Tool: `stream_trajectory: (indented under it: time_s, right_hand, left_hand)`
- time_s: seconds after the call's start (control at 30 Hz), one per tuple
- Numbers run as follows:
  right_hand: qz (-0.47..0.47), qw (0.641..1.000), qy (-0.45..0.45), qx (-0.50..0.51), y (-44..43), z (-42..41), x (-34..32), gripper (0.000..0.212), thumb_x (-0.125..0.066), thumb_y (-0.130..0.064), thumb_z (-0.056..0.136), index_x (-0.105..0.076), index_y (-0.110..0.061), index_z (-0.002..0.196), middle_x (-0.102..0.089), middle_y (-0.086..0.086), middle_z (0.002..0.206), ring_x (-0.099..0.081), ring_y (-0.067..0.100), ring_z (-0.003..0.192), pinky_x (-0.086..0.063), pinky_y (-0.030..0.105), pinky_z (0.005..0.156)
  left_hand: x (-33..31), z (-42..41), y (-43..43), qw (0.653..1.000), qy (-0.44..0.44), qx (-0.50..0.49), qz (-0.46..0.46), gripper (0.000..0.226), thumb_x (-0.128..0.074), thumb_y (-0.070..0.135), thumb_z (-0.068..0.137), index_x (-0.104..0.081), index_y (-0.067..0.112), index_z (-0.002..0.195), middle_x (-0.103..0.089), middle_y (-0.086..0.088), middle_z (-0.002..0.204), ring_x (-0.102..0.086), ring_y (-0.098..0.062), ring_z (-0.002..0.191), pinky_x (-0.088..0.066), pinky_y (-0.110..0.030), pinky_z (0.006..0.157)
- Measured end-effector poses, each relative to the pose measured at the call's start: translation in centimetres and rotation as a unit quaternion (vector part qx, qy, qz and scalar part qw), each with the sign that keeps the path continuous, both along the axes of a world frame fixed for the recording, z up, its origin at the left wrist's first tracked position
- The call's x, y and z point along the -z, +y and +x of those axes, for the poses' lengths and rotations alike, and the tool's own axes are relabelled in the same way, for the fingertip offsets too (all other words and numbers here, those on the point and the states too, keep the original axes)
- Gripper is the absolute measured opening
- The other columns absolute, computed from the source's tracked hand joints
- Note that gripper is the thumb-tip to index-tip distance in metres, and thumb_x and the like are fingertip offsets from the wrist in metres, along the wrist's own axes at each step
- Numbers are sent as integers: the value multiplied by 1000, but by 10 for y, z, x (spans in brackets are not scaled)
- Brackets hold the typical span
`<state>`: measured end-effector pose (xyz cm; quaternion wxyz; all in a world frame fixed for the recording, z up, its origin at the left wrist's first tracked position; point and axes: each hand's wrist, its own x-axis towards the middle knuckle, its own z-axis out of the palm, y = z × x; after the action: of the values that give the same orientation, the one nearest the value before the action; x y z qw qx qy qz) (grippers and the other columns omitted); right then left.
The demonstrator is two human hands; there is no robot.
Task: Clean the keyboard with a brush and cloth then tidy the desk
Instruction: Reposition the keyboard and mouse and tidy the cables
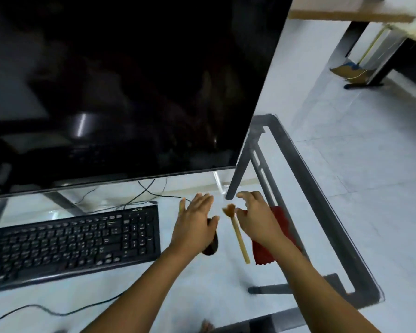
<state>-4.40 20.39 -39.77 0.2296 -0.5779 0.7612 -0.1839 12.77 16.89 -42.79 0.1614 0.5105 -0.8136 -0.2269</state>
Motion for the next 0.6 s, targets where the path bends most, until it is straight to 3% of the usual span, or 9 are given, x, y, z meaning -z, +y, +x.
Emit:
stream_trajectory:
  time_s: [0.07,0.13,0.33,0.43,0.6]
  right_hand:
    - [-5,999,-4,-41,-10,35,2,40,-57,-19,93,-51,-16,132,-48,10,130,-60,28,106,-48,33,92]
    - [11,997,17,-77,-19,73,5,46,-56,-23,94,-45,-18,138,-45,8,135,-54,30,117,-43,39,99]
    - [34,987,25,-154,-27,170,13,61,-51,-32,97,-26,-17,151,-27,8,155,-28,26,141,-29,36,114]
    - [72,988,43,-134,-21,202,19,74,-56,-42,92,-19,-20,152,-19,9,158,-22,29,143,-26,41,116]
    - [120,990,37,-67,-3,224,41,96,-69,-51,78,-14,-21,152,-21,8,157,-28,32,140,-30,45,113]
  left_hand:
    - [-2,36,-2,1000,-12,-20,-11,58,-46,39,98,-29,18,150,-28,3,157,-14,-11,147,1,-39,120]
    - [-5,79,-4,998,-22,-51,-15,58,-46,38,98,-29,17,150,-28,2,157,-16,-13,147,-1,-39,119]
    - [1,212,-6,989,-46,-140,21,71,-52,43,95,-21,14,153,-20,1,159,-9,-12,148,0,-44,120]
    - [5,273,-2,978,-58,-189,61,89,-56,50,90,-8,11,154,-9,-3,161,0,-17,149,0,-45,119]
    - [24,383,17,953,-85,-282,71,111,-73,54,74,-12,3,151,-16,-18,158,-8,-32,147,-14,-56,117]
